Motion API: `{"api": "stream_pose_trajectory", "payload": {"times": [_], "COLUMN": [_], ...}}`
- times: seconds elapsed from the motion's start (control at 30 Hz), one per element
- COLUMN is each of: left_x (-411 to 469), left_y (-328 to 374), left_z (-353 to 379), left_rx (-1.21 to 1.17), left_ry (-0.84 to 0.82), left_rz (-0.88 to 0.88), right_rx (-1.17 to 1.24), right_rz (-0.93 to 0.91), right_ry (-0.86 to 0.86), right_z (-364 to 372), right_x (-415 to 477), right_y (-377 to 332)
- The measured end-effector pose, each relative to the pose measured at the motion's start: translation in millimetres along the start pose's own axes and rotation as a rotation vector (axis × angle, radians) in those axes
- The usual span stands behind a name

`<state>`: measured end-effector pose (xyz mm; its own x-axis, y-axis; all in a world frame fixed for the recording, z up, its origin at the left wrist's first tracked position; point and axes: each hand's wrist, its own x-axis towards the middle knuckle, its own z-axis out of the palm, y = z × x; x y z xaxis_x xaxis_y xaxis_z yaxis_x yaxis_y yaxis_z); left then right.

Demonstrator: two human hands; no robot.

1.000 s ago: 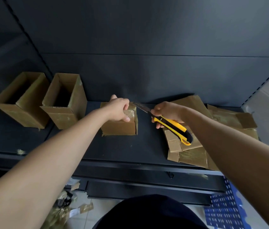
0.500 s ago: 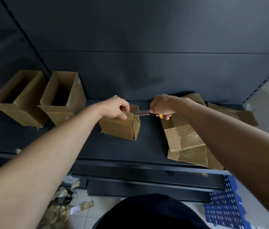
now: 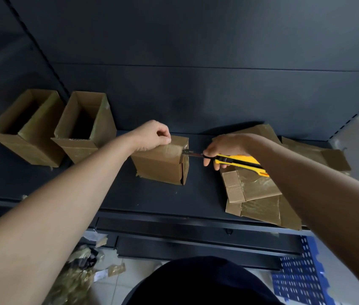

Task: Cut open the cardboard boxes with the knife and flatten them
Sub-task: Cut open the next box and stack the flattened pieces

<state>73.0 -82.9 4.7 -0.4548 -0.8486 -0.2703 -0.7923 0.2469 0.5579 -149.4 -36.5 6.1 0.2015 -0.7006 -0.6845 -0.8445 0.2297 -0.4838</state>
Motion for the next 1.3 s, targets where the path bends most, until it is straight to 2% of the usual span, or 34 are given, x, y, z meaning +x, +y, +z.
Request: {"api": "stream_pose_trajectory", "payload": {"times": [0.07,0.27,0.4,0.67,0.93,1.23,1.3], "left_x": [3,13,13,12,8,-1,-2], "left_y": [1,4,5,4,6,4,3], "left_z": [0,-9,-13,-8,-7,-3,-2], "left_rx": [0.047,0.160,0.251,0.357,0.374,0.338,0.331], "left_ry": [0.013,-0.174,-0.151,-0.086,-0.049,-0.001,0.004], "left_rz": [0.013,0.008,0.029,0.058,0.047,0.054,0.057], "right_rx": [-0.087,-0.259,-0.321,-0.280,-0.307,-0.222,-0.142], "right_rz": [0.012,-0.018,-0.026,0.063,0.168,0.281,0.239], "right_ry": [0.053,0.132,0.286,0.376,0.376,0.376,0.395], "right_z": [0,12,17,42,50,48,51], "right_x": [1,-5,-11,2,6,21,25], "right_y": [1,-2,-3,-26,-30,-8,-9]}}
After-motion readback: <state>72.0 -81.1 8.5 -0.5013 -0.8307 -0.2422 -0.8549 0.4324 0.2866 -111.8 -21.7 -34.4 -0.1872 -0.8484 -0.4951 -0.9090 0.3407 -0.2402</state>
